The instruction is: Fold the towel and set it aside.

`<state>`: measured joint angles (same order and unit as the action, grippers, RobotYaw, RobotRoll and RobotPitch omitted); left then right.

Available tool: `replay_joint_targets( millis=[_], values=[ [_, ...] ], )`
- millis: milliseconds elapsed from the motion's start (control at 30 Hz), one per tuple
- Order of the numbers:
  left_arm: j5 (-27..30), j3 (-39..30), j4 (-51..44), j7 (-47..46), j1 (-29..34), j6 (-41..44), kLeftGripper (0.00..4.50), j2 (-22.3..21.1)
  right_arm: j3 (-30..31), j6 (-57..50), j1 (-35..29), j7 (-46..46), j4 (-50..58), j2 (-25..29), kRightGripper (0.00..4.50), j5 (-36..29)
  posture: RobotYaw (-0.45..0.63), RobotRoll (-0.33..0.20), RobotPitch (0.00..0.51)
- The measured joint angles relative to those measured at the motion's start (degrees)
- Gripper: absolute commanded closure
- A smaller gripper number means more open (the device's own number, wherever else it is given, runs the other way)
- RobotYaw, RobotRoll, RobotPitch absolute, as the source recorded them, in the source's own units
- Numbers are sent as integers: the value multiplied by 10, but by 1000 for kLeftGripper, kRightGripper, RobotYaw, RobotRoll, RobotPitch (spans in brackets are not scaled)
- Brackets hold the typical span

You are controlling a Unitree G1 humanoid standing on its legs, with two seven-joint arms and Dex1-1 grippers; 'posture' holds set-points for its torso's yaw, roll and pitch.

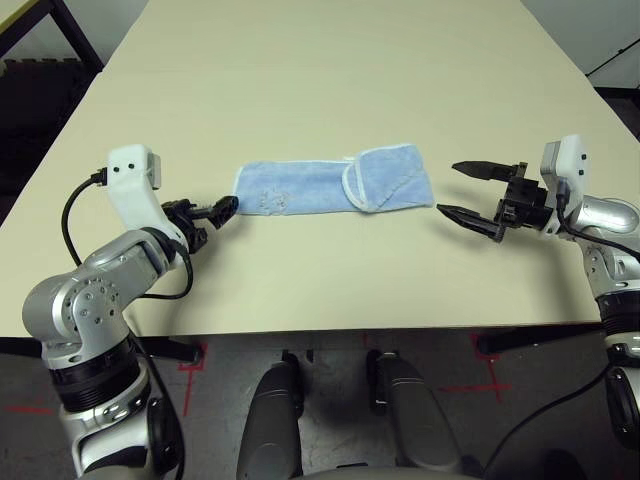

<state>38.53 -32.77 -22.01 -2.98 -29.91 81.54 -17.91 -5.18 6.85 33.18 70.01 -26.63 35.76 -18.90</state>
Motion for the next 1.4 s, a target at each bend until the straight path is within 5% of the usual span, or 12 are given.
replay_joint_targets(
  millis=[567,900,1400],
  values=[
    [-29,-25,27,-10,-56,50,0,51,-3,-78,-6,31,44,-4,22,-53,-156,0,210],
    [-53,-84,41,-20,-106,99,0,120,-2,-66,0,43,35,-1,22,-45,-167,0,213],
    [-86,-95,87,-22,-136,100,0,128,-2,-57,0,44,20,15,22,-40,-193,0,217]
  ],
)
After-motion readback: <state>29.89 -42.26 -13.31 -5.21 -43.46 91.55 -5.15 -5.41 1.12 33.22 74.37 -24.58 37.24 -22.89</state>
